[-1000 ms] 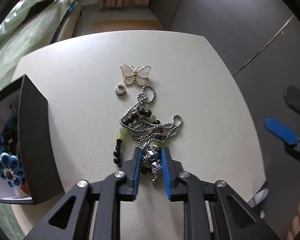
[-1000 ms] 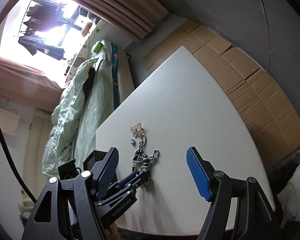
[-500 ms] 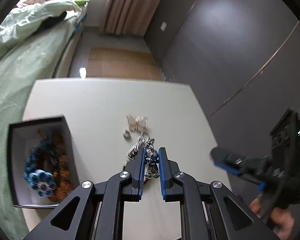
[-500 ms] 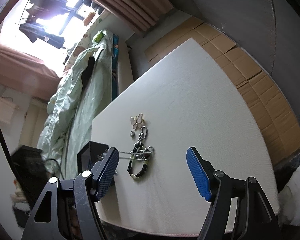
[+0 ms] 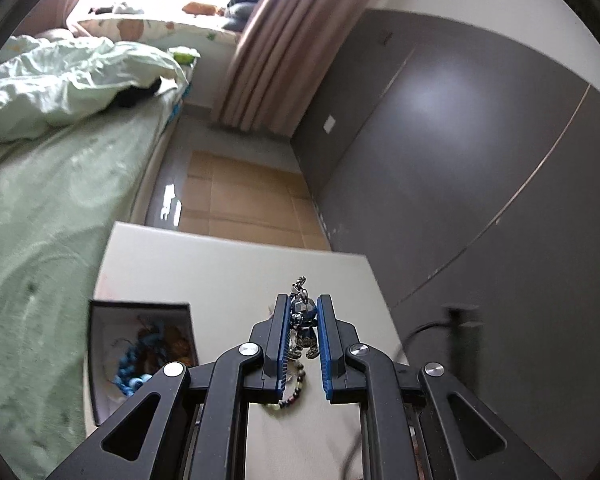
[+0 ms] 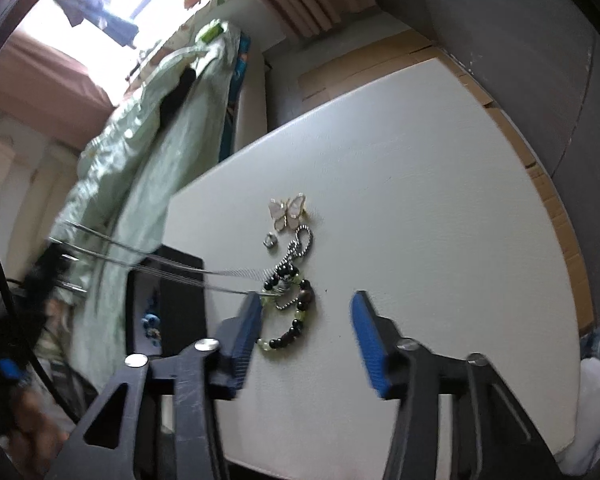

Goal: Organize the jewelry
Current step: 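Lift the silver charm chain with the left gripper while the right gripper grasps the black-green bead bracelet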

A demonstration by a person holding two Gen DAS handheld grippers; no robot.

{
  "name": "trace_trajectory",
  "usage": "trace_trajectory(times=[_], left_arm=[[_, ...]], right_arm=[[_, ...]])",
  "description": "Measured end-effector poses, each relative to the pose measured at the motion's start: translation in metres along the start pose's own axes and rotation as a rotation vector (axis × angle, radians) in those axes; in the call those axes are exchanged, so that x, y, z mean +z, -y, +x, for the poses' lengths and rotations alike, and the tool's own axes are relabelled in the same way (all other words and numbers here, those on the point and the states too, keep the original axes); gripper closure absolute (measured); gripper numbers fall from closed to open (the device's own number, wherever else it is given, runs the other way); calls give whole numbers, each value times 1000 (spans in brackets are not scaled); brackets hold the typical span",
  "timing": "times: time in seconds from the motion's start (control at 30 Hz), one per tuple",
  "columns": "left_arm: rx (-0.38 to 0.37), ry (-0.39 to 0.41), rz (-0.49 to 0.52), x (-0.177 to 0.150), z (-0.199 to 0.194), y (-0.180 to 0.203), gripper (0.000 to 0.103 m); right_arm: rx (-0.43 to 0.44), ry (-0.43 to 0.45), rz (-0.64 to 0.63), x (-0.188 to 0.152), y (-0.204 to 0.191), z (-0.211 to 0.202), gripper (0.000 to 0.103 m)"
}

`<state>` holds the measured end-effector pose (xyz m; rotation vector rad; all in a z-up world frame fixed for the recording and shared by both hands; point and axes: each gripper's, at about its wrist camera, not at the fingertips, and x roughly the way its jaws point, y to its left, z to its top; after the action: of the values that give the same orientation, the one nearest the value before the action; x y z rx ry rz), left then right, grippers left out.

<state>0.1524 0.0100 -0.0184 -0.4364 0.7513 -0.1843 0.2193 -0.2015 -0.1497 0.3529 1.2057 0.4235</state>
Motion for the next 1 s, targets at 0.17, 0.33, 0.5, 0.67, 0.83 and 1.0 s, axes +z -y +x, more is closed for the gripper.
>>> trace_trajectory(times=[0.17,0.33,0.5,0.67,0.83,1.0], left_arm=[[-1,60,-4,15,-25,0,90],[0,109,13,30,-47,7,90],[16,140,45,44,-64,16,90],[47,177,69,54,-86,22,90],[79,216,84,67,-108,24,90],[113,255,110,77,-133,31,90]], right_arm=[[-62,-47,-38,4,-8,21,75],[-103,-74,-62,4,-12,34,77],[-160,-86,-108,1,-19,42,79],[-167,-89,-136,-1,-25,44,94],[-154,-66,-141,-2,-26,35,94],[-120,-40,-125,-1,-24,24,94]])
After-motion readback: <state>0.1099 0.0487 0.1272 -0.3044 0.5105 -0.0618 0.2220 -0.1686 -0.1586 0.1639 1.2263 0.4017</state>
